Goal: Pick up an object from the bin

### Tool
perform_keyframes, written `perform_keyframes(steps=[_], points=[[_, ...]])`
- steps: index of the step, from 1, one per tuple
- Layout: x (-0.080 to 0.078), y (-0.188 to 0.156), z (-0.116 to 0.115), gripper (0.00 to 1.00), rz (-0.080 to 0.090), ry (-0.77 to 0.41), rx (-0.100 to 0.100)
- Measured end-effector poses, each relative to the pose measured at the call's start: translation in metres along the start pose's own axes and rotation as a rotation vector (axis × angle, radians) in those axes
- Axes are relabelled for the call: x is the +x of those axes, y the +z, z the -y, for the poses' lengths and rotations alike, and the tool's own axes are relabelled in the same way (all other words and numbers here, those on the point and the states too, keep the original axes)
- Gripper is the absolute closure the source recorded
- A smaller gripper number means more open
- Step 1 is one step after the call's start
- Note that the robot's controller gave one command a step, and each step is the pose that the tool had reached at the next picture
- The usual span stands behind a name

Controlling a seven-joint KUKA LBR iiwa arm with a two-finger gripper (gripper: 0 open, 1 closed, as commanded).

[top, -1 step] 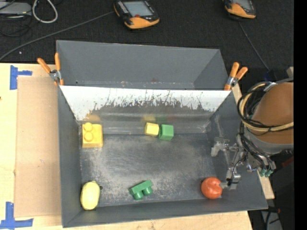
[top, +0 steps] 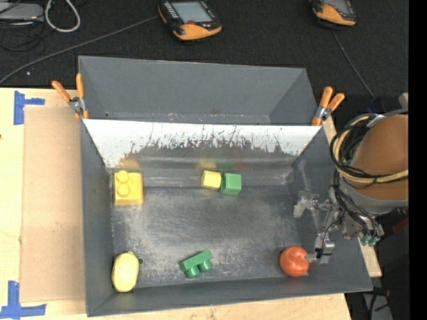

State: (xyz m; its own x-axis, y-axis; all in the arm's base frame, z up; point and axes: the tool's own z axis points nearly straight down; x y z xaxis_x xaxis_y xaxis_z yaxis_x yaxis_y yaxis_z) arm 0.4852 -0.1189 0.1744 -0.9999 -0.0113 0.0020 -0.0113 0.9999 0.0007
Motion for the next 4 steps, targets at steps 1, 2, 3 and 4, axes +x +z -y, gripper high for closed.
perform_keyframes(steps=[1, 2, 3, 4], points=[[-0.039, 0.037, -0.014, 0.00, 0.005, -0.027, 0.001], [-0.063, 0.044, -0.021, 0.00, -0.004, -0.034, -0.001], [-0.078, 0.074, -0.042, 0.00, -0.002, -0.181, -0.002], [-0.044, 0.082, -0.047, 0.00, 0.003, -0.179, -0.001]])
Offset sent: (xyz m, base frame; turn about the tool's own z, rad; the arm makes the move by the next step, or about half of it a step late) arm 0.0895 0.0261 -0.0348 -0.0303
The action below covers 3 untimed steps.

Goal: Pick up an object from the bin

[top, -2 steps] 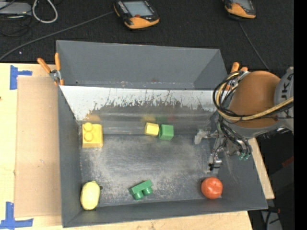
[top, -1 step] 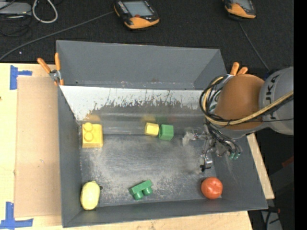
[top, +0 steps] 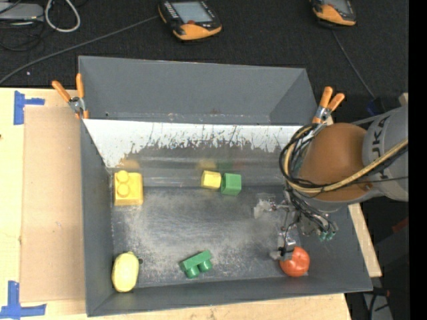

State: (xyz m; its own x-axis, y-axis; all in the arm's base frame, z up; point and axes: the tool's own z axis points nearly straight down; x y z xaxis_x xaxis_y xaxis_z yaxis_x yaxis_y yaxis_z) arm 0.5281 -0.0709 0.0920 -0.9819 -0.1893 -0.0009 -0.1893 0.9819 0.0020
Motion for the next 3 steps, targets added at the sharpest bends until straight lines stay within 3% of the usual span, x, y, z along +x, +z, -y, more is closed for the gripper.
perform_keyframes(steps=[1, 2, 3], points=[[0.007, 0.010, -0.015, 0.00, -0.001, -0.133, -0.001], [0.012, 0.001, -0.001, 0.00, -0.002, -0.060, -0.002], [-0.019, 0.016, -0.024, 0.00, 0.001, 0.324, -0.003]])
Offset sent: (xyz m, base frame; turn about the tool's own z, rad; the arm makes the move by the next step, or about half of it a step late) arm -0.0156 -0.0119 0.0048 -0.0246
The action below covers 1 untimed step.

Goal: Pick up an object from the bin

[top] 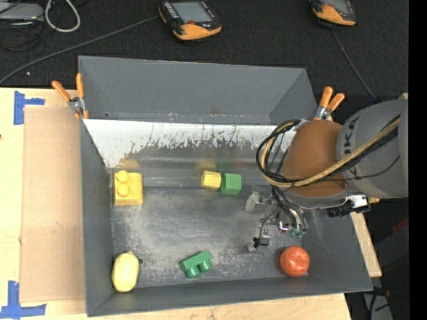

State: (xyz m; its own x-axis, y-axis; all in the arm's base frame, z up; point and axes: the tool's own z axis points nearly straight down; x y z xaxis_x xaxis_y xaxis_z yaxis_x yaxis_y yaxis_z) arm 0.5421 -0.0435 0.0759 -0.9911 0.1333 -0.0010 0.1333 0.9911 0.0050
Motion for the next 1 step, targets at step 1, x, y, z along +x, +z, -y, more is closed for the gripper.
perform_keyframes(steps=[1], points=[[0.0300, 0.0036, 0.0350, 0.00, -0.005, -0.123, 0.001]])
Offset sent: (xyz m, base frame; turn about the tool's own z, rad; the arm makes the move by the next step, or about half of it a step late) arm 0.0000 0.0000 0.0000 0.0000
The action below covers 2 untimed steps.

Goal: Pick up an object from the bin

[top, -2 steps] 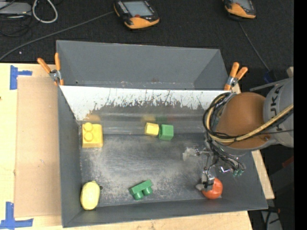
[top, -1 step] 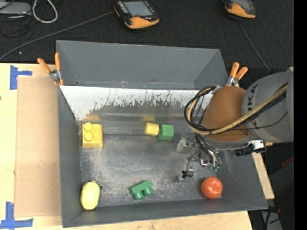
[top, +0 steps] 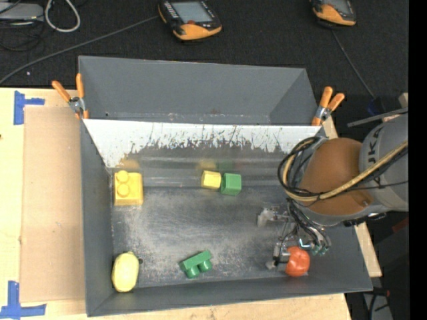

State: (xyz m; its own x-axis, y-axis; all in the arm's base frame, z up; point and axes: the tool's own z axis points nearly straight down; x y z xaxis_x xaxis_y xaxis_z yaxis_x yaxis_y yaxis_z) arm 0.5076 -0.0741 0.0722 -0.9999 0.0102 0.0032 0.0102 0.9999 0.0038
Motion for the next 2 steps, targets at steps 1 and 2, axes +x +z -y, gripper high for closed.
perform_keyframes(steps=[1, 2], points=[[0.026, 0.002, 0.033, 0.00, 0.008, -0.153, 0.004], [-0.015, 0.002, 0.042, 0.00, 0.000, -0.133, 0.000]])
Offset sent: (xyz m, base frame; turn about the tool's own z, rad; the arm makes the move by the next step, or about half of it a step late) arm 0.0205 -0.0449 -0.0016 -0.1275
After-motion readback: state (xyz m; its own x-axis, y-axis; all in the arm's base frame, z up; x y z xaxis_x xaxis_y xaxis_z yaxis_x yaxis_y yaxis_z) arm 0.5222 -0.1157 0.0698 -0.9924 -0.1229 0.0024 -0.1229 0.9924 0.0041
